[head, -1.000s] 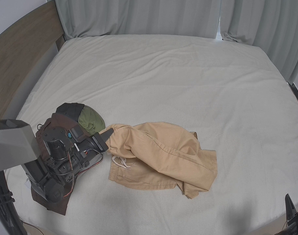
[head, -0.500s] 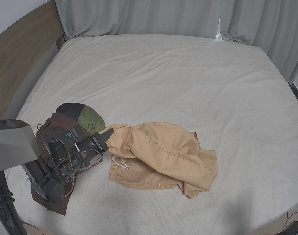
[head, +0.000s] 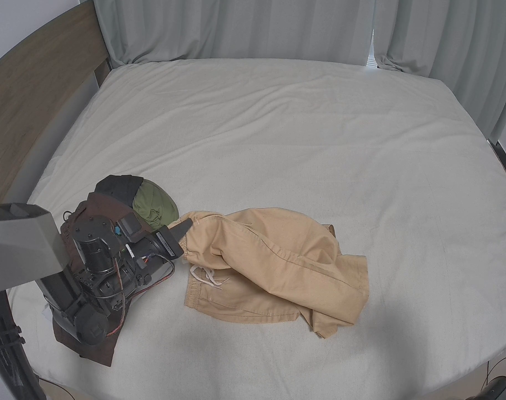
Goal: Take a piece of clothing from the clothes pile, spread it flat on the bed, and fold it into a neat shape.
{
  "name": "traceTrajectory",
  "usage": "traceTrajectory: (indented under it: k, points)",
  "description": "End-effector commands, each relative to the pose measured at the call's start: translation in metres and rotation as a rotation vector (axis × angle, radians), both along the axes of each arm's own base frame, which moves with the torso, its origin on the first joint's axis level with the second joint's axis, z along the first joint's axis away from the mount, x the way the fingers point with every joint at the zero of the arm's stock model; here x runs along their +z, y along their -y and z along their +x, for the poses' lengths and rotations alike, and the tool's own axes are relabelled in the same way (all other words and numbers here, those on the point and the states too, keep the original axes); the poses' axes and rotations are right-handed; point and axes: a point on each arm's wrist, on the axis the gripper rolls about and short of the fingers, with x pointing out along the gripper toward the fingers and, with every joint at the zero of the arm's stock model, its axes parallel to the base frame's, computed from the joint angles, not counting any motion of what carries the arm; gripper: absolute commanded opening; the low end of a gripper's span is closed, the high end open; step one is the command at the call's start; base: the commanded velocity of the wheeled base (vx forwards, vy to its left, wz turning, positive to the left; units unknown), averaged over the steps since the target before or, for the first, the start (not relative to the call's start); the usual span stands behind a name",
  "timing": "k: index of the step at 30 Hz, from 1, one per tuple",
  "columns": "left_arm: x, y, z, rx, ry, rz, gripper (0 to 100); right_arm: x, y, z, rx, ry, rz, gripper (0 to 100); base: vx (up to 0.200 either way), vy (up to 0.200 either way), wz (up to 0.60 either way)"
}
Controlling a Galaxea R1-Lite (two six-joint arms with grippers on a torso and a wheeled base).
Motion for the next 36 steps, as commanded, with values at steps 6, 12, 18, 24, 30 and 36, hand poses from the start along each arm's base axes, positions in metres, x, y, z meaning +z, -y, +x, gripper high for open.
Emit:
traceTrajectory:
  k: [6, 12, 18, 24, 30, 36]
  points:
    - [0.003, 0.000, -0.001, -0.001, 0.009, -0.004, 0, 0.020, -0.019, 0.057, 0.158, -0.118, -0.074, 100, 0.000, 0.000, 0.00]
    - [0.004, 0.000, -0.001, -0.001, 0.012, -0.003, 0, 0.005, -0.028, 0.081, 0.200, -0.200, -0.078, 100, 0.000, 0.000, 0.00]
    - [0.000, 0.000, 0.000, -0.001, 0.001, 0.000, 0, -0.013, -0.035, 0.111, 0.186, -0.223, -0.049, 100, 0.000, 0.000, 0.00]
    - [0.001, -0.002, 0.000, 0.003, 0.005, -0.002, 0, -0.020, -0.039, 0.125, 0.214, -0.265, 0.039, 100, 0.000, 0.000, 0.00]
    - [0.000, -0.003, 0.002, 0.006, 0.002, -0.001, 0, -0.033, -0.043, 0.135, 0.244, -0.350, 0.054, 100, 0.000, 0.000, 0.00]
    - [0.000, -0.005, 0.003, 0.014, 0.001, -0.001, 0, -0.045, -0.045, 0.146, 0.240, -0.401, 0.049, 100, 0.000, 0.000, 0.00]
